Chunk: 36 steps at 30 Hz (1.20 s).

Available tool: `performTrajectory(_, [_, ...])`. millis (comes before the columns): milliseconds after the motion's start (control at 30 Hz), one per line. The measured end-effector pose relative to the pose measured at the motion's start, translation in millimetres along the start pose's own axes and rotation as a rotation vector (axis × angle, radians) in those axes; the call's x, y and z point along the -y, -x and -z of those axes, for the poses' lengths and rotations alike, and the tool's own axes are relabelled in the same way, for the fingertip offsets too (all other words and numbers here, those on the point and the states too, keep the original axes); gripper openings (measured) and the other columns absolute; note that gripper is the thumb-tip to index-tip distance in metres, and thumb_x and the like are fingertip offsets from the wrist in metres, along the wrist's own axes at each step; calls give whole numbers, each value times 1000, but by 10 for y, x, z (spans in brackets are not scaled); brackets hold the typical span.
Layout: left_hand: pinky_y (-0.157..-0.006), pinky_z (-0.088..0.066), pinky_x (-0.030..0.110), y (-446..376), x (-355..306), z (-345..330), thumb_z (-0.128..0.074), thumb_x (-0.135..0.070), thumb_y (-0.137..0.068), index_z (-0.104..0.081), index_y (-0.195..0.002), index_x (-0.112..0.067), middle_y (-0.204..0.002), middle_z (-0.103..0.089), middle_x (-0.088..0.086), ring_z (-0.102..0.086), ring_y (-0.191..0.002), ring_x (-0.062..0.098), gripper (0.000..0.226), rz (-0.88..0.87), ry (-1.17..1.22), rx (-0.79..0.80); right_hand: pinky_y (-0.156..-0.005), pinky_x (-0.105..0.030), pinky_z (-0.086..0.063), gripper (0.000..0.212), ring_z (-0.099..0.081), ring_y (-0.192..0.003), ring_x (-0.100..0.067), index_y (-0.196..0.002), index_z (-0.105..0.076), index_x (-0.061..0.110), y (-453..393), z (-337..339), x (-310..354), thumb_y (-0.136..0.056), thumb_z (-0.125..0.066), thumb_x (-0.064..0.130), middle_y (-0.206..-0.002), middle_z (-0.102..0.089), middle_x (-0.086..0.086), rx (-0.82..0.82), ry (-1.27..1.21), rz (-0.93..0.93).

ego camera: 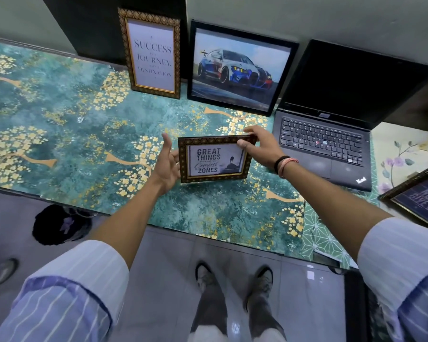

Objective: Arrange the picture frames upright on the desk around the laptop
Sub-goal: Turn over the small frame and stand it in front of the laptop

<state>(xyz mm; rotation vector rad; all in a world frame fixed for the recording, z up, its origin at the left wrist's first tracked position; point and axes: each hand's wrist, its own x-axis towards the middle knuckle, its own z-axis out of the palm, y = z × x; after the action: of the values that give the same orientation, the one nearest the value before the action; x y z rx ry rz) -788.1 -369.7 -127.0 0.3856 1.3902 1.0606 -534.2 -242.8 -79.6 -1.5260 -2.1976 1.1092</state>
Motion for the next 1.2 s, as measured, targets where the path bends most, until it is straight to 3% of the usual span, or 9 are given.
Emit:
performTrajectory(100, [-99, -51, 50, 69, 166, 62, -34, -86, -82, -65, -137, -17, -131, -67, 14, -61, -123, 33, 94, -41, 13, 51, -92, -47, -55, 60, -61, -113, -28, -130, -49, 20, 91, -41, -132, -84, -72, 49, -127, -61, -11, 131, -207, -177])
performTrajectory(333, [-109, -47, 52, 174, 253, 20, -34, -78, -83, -58, -144, -16, -137, -66, 17, -62, -130, 32, 90, -72, 26, 91, -92, -53, -55, 20, -67, -106, -33, -112, -62, 16, 183, -211, -211, -98, -61, 30, -103, -68, -4, 146, -252, -202])
performTrajectory(500, [-82, -56, 33, 218, 255, 9, -28, -79, -92, -67, -130, -7, -95, -80, 4, -75, -91, 17, 91, -67, 18, -8, -91, -47, -56, 39, -63, -100, -23, -120, -56, 15, 259, -162, -234, -92, -65, 42, -99, -62, 2, 125, -178, -211])
performTrajectory(667, [-80, -44, 40, 269, 257, -49, -40, -80, -89, -67, -82, -17, -94, -66, 3, -59, -94, 21, 69, -81, 105, -379, -84, -35, -54, 47, -61, -99, -21, -124, -56, 10, 609, -69, -308, -95, -59, 46, -109, -64, -6, -64, -223, -200])
performTrajectory(800, [-82, -42, 39, 504, 347, -315, -45, -67, -96, -71, -93, -10, -99, -62, 4, -53, -95, 22, 62, -141, 189, -702, -67, -24, -47, 42, -60, -87, -18, -115, -59, 11, 1022, 42, -387, -97, -55, 49, -100, -65, -5, -190, -306, -230])
performTrajectory(900, [-82, -41, 38, 816, 472, -655, -45, -61, -98, -68, -94, -9, -96, -63, 2, -54, -84, 19, 56, -127, 168, -806, -68, -30, -47, 44, -60, -84, -20, -107, -61, 13, 1388, 222, -503, -96, -51, 55, -94, -63, -3, -219, -383, -250])
performTrajectory(1033, [-78, -38, 38, 1266, 740, -1211, -44, -58, -101, -71, -98, -7, -96, -59, 3, -53, -84, 21, 58, -187, 109, -735, -83, -49, -56, 55, -64, -91, -25, -103, -63, 16, 1977, 564, -712, -90, -46, 66, -93, -65, -3, -270, -474, -262])
performTrajectory(1100, [-73, -38, 38, 1475, 890, -1461, -47, -55, -101, -69, -87, -10, -86, -59, 3, -53, -76, 17, 53, -238, 114, -636, -88, -56, -55, 71, -64, -90, -32, -108, -62, 7, 2300, 751, -829, -86, -43, 71, -93, -65, -14, -290, -519, -259])
performTrajectory(1200, [-62, -39, 33, 1794, 1052, -1840, -47, -52, -102, -65, -85, -10, -77, -60, 5, -54, -66, 15, 49, -254, 118, -459, -84, -54, -57, 80, -63, -94, -37, -118, -54, -8, 2773, 1037, -954, -91, -43, 67, -120, -58, -33, -328, -586, -245])
